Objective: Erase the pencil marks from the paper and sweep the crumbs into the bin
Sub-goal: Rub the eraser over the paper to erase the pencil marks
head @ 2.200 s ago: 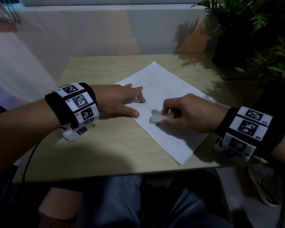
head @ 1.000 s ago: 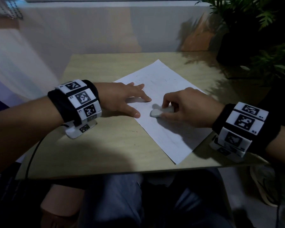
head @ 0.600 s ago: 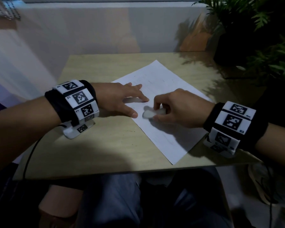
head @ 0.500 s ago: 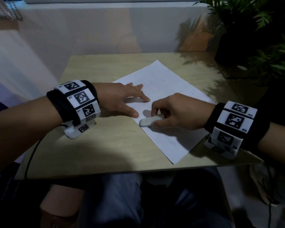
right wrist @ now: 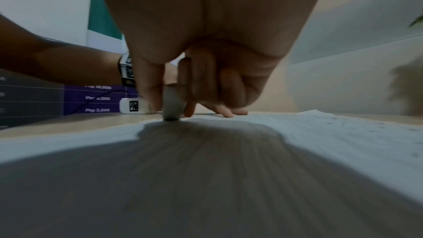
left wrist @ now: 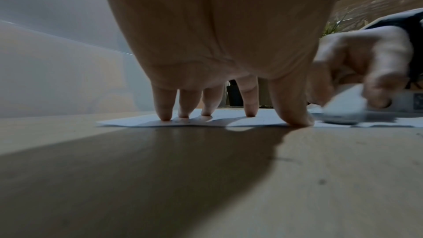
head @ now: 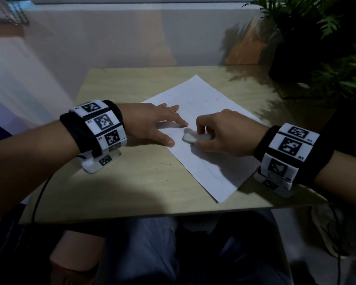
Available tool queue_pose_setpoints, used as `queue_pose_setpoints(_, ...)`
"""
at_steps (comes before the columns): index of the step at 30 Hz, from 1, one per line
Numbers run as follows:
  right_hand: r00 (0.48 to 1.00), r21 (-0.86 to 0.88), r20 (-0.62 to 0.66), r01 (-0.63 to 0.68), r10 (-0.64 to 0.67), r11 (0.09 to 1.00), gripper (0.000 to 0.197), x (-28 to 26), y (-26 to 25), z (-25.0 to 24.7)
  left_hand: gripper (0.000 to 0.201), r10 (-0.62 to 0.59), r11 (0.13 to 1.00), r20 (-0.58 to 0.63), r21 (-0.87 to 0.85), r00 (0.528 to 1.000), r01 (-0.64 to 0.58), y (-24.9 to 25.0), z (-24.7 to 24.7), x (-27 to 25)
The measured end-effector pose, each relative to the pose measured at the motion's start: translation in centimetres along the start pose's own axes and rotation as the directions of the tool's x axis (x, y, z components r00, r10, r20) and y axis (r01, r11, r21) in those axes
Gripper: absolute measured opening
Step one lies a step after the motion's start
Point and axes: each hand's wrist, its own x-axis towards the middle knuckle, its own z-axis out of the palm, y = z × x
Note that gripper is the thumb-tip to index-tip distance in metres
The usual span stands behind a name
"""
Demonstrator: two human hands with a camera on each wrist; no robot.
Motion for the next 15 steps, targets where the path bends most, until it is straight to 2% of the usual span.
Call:
queue_pose_setpoints(2,0.993,0.070,0.105,0.050,-0.057,0.996,0.028,-0.4,-0.4,0.1,0.069,0.002,1.000,0.001,-0.008,1.000,-0.002,0.0,0.0,-0.1)
queue_pose_setpoints(4,0.983,0.111,0.174,0.041,-0.060,0.993,0.028,-0.6,-0.6,0.1,0.068,-0.001,1.000,0.006,-0.008,1.000,0.001,0.0,0.0,-0.1)
queue_pose_setpoints(8,0.997,0.024,0.072,-0.034,0.032,0.999,0.031,-0.3,0.1,0.1,0.069,-0.009,1.000,0.009,0.013,1.000,0.009,0.3,-0.2,-0.2)
queue_pose_setpoints(10,0.999,0.019,0.050,0.010,-0.011,1.000,0.031,-0.6,-0.1,0.2,0.069,-0.010,1.000,0.009,0.007,1.000,0.010,0.3,-0.2,-0.2)
queue_pose_setpoints(13,0.987,0.078,0.141,0.072,-0.082,0.994,0.028,-1.5,-0.6,0.1,0.069,-0.004,1.000,0.011,-0.012,1.000,0.005,0.1,-0.1,-0.2)
queue_pose_setpoints(15,0.992,0.112,0.102,0.066,-0.077,0.991,0.029,-1.6,-0.2,0.0,0.069,-0.002,1.000,0.019,-0.008,1.000,0.002,0.2,-0.1,-0.2)
